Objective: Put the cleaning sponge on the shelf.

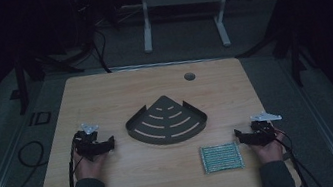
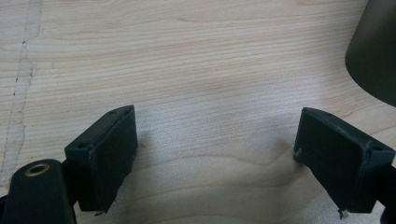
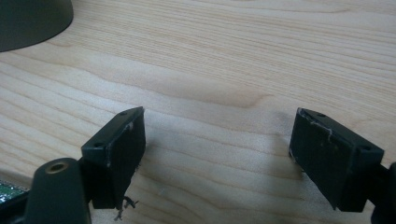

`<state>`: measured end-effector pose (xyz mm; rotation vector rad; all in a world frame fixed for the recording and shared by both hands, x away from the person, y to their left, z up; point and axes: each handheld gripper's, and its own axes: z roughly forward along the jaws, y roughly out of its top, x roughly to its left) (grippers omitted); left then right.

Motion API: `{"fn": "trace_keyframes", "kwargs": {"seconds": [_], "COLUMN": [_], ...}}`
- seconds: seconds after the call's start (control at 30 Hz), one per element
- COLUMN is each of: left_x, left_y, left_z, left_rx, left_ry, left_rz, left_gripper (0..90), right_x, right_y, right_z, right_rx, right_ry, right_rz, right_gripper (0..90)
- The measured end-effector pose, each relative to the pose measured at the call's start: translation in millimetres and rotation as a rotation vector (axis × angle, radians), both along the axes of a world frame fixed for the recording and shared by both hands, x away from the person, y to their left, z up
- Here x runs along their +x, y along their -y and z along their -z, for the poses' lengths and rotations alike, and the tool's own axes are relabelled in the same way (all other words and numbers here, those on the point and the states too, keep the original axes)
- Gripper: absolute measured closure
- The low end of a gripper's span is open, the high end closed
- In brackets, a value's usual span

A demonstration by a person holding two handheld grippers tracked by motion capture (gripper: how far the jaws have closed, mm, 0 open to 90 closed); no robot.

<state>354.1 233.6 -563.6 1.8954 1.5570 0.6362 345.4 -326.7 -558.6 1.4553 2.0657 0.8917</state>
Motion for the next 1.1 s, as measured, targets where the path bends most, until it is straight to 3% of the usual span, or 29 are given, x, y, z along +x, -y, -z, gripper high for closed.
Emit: {"fn": "trace_keyframes", "kwargs": {"seconds": [0.23, 0.37, 0.47, 0.5, 0.53, 0.57, 0.63, 0.73, 0.93, 1.1], "left_x": [-0.2, -0.1, -0.2, -0.2, -0.1, -0.1, -0.1, -0.1, -0.1, 0.0], "left_y": [0.3, 0.5, 0.3, 0.3, 0.3, 0.4, 0.5, 0.4, 0.5, 0.4], "left_z": [-0.1, -0.1, -0.2, -0.2, -0.2, -0.2, -0.1, -0.1, -0.1, -0.1], "left_rx": [0.002, 0.0, 0.002, 0.002, 0.001, 0.001, 0.0, 0.001, 0.0, 0.0], "left_ry": [-0.002, -0.001, -0.003, -0.003, -0.002, -0.002, -0.001, -0.002, -0.001, -0.001], "left_rz": [-0.004, -0.005, -0.004, -0.004, -0.004, -0.004, -0.005, -0.004, -0.005, -0.005], "left_gripper": [13.6, 13.6, 13.6, 13.6, 13.6, 13.6, 13.6, 13.6, 13.6, 13.6], "right_x": [-1.2, -3.9, -9.5, -9.5, -11.3, -17.0, -20.9, -25.4, -30.9, -36.5], "right_y": [-0.5, 0.6, -0.5, -0.5, -1.4, -4.6, -5.4, -7.5, -18.4, -29.7], "right_z": [-0.2, -0.9, -7.1, -7.1, -9.7, -19.6, -27.1, -34.8, -44.1, -48.8], "right_rx": [0.002, 0.007, -0.019, -0.019, -0.037, -0.08, -0.057, -0.039, -0.046, -0.05], "right_ry": [0.0, 0.006, 0.043, 0.043, 0.057, 0.106, 0.124, 0.136, 0.145, 0.119], "right_rz": [0.015, 0.016, 0.008, 0.008, 0.008, -0.002, -0.029, -0.059, -0.113, -0.162], "right_gripper": [18.4, 24.1, 36.6, 36.6, 42.4, 57.2, 76.9, 88.8, 89.5, 89.5]}}
